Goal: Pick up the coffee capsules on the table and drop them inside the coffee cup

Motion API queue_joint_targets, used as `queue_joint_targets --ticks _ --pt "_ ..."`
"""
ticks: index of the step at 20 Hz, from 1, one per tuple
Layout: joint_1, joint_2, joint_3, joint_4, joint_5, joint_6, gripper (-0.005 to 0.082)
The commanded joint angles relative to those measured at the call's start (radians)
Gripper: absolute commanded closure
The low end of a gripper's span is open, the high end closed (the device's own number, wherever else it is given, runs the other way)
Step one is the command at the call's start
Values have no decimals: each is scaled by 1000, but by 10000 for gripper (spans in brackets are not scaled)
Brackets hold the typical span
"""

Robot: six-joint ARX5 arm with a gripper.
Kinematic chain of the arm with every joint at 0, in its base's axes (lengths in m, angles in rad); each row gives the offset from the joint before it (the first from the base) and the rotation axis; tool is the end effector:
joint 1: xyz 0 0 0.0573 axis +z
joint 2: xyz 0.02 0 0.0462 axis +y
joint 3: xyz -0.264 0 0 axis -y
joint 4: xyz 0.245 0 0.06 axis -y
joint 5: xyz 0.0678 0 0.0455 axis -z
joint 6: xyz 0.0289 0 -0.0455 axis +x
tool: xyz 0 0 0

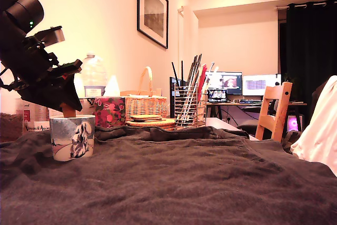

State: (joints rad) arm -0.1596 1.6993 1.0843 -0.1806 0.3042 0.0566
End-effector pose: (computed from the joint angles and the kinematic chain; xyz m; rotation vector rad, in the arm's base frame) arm 0.3494 -0.0650 0.2049 -0.0054 0.7875 -0.4613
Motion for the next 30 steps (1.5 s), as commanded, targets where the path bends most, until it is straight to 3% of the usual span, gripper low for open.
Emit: queue_joint_targets --ticks 1,6,10,15,16,18,23,30 --pt "-4 21 1 2 -2 4 644" --pt "-4 21 1 1 -3 3 601" --pt "-4 21 1 1 -2 3 229" --pt "-4 21 1 1 -1 3 220" --pt "-4 21 1 0 2 3 227" --pt "-4 21 1 -8 3 3 334" --pt "-4 21 2 1 2 3 768" --pt "-4 -13 5 -3 32 -5 793"
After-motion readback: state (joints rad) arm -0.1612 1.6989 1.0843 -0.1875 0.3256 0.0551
